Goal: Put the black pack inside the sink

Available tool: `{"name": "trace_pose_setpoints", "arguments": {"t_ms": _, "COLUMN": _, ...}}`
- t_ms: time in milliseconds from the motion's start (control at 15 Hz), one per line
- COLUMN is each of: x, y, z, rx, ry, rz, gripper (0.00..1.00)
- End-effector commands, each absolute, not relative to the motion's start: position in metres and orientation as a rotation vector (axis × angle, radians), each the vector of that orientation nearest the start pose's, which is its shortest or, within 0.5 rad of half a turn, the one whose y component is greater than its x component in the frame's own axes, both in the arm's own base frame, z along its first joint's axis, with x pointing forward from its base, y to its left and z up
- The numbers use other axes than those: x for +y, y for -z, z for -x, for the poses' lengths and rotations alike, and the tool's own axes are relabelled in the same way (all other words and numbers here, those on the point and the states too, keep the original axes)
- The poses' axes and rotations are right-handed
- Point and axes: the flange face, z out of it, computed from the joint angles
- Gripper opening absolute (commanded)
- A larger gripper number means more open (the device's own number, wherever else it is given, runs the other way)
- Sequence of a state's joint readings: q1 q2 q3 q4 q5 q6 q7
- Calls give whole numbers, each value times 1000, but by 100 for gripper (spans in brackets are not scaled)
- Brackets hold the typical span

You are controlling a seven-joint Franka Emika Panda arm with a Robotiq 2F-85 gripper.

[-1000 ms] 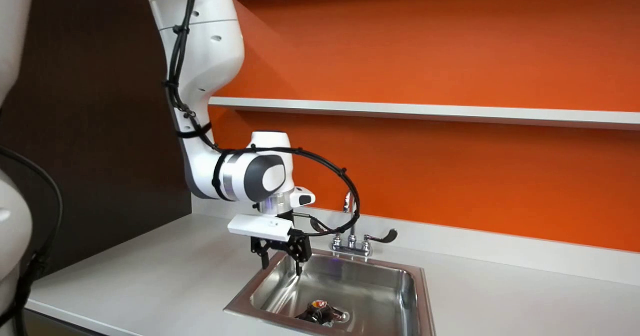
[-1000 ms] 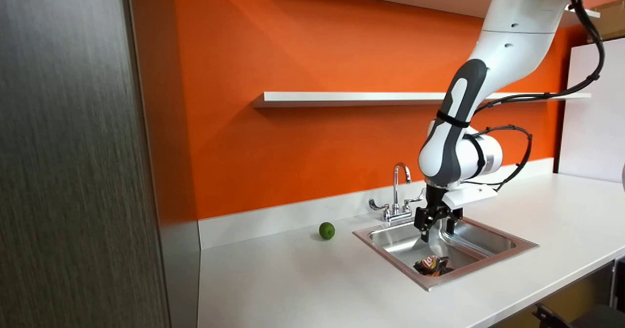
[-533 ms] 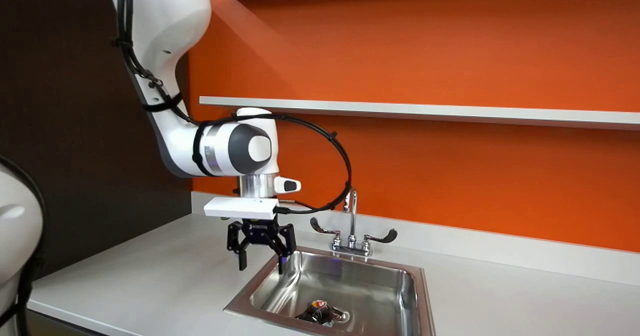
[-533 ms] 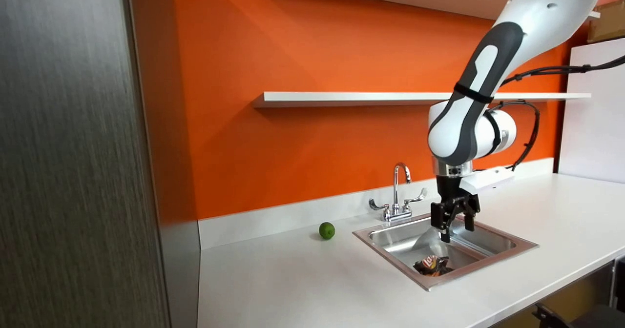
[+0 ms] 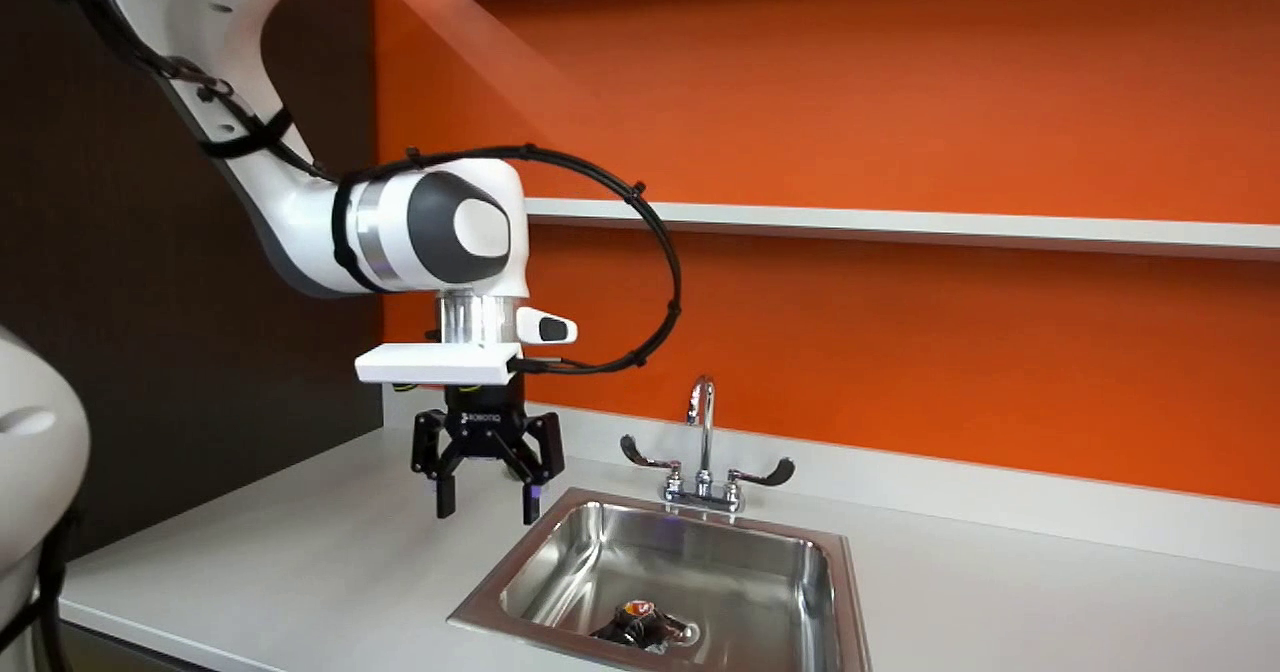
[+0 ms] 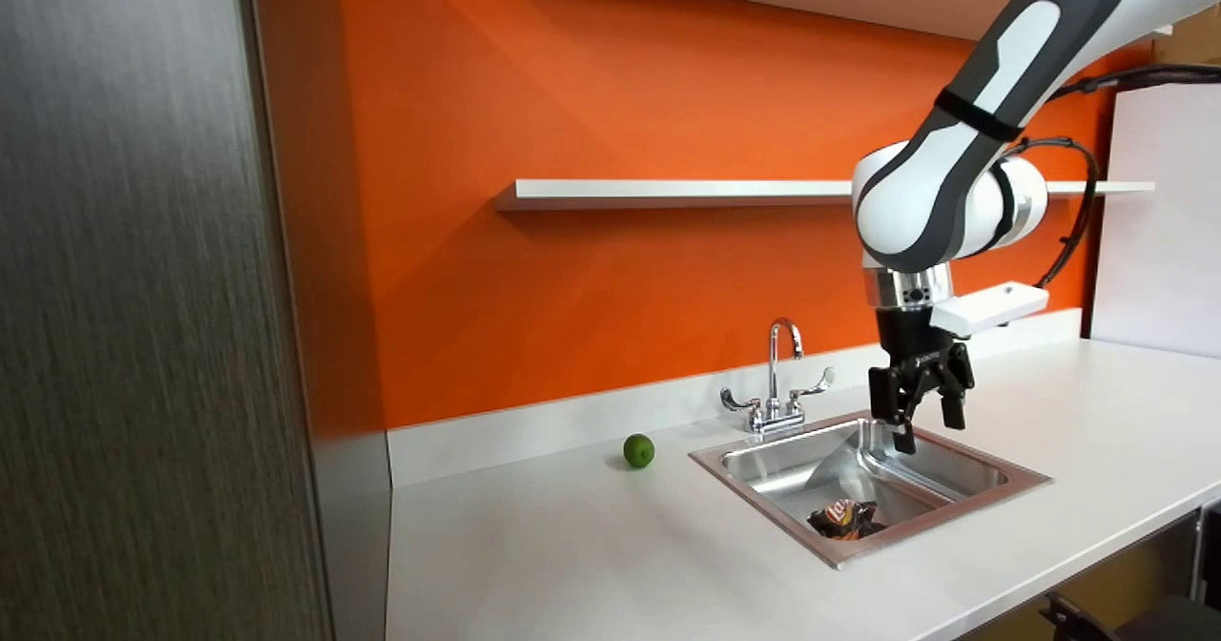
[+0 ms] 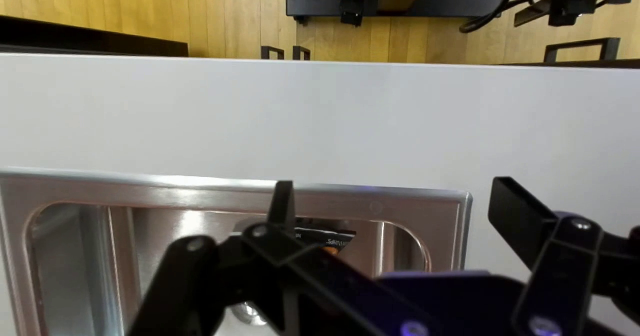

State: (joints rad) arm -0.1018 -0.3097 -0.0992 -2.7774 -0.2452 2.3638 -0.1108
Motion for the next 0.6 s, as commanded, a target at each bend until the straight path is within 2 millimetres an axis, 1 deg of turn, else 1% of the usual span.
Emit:
{"name": "trace_pose_setpoints", "arguments": {"t_ms": 0, "x": -72, "y": -301, "z": -353, "rx": -159, "ry": -197, "rz": 3249, "gripper": 100}}
{"name": "trace_pose_setpoints", "arguments": {"t_ms": 133, "x": -72, "y": -309, "z": -350, "rx": -156, "ry": -182, "rz": 3252, "gripper": 100}}
{"name": "trace_pose_setpoints", "arguments": {"t_ms": 533, "x": -72, "y": -309, "z": -348, "rx": -157, "ry": -183, "rz": 3252, "gripper": 100}}
